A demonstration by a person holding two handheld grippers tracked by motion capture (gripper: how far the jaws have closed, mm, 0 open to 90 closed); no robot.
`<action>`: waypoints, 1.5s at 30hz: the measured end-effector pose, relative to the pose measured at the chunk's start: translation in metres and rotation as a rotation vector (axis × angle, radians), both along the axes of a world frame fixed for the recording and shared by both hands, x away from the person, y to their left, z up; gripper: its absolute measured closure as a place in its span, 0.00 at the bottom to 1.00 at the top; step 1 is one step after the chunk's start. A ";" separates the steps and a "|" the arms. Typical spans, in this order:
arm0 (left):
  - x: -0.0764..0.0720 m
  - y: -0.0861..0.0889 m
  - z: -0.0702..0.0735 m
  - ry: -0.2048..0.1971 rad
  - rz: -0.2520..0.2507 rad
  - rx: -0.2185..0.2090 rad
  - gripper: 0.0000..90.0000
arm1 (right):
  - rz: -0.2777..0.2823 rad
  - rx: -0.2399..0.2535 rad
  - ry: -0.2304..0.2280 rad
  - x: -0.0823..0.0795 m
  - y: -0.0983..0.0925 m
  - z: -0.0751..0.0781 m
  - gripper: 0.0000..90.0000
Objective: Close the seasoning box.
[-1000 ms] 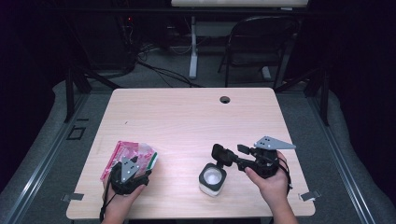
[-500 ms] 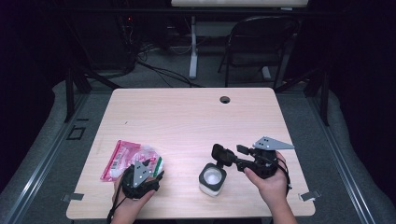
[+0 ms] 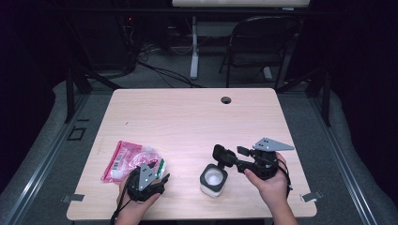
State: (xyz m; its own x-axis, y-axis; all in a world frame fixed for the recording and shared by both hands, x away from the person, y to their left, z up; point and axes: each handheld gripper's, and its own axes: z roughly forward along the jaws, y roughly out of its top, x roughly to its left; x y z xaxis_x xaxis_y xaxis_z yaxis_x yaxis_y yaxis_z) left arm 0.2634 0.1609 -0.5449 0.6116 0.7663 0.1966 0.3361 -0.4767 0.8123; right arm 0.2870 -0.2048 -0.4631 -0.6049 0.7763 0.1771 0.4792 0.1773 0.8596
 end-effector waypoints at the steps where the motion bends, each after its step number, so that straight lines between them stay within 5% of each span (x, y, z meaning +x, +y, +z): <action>1: 0.000 0.000 0.000 0.000 0.000 -0.004 0.39 | 0.000 0.002 -0.003 0.000 0.001 -0.001 0.54; 28: -0.006 -0.004 0.005 -0.016 -0.023 0.008 0.39 | 0.007 -0.020 0.019 0.002 0.005 -0.008 0.55; 45: -0.010 -0.007 0.006 -0.028 -0.037 0.024 0.39 | -0.008 -0.058 0.038 0.008 0.010 -0.016 0.71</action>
